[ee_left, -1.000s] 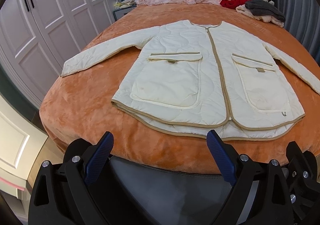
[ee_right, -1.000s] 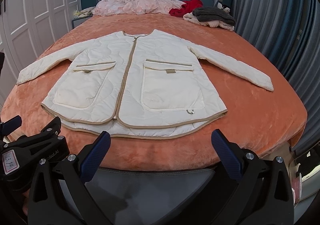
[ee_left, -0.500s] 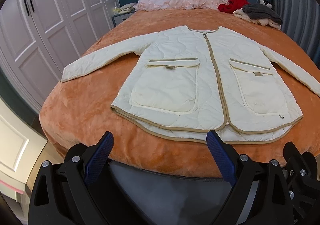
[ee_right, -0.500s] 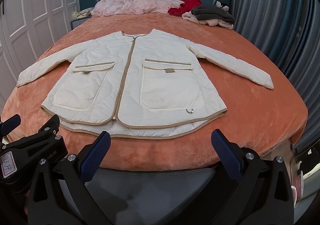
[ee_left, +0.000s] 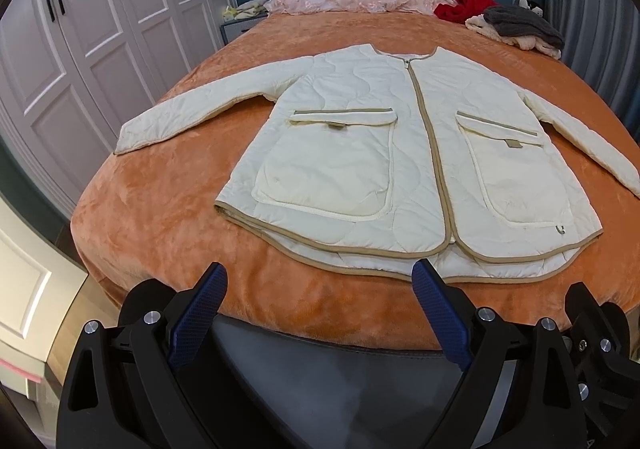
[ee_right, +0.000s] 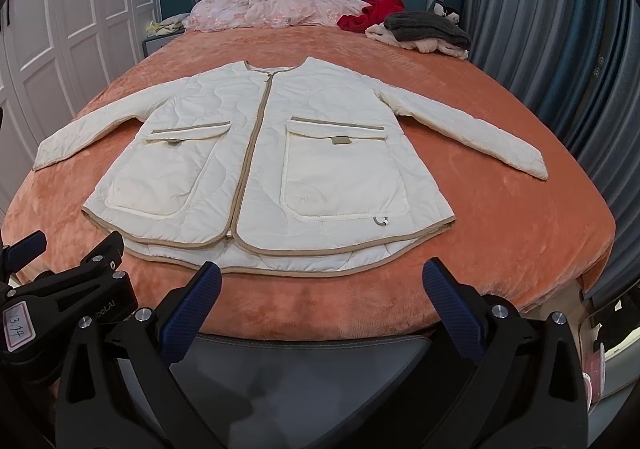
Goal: Fold large clothes
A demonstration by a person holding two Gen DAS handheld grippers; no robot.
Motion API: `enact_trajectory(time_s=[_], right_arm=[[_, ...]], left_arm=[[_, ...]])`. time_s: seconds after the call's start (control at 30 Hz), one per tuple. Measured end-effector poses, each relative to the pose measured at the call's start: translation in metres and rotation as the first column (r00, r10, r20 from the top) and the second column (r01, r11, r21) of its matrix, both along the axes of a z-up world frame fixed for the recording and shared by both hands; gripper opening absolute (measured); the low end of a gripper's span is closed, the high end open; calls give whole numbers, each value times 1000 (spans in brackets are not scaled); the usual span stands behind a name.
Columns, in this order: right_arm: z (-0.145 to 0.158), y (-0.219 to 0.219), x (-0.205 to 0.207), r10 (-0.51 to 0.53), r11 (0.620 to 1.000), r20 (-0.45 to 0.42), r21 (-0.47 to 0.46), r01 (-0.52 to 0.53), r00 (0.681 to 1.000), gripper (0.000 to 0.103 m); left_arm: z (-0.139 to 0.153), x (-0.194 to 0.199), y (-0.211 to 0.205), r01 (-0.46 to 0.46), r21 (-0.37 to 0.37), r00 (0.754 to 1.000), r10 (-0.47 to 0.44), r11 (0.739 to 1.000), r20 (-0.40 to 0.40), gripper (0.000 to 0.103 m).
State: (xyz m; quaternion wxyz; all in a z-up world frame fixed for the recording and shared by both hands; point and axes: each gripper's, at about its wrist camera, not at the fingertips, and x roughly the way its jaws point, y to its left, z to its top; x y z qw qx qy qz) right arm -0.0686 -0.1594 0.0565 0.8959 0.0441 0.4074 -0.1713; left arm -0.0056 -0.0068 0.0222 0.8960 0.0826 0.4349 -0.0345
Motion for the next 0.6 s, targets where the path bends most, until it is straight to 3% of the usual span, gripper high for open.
enact_trajectory(time_s=[0.3, 0.6], right_arm=[[0, 1, 0, -1, 1000, 1, 1, 1, 1000, 98], [-1, 1, 0, 2, 1000, -2, 1, -2, 1000, 98]], left_arm=[[2, -3, 0, 3, -1, 999, -3, 1000, 50, 90], [-1, 2, -2, -4, 12, 1000, 4, 1000, 10, 91]])
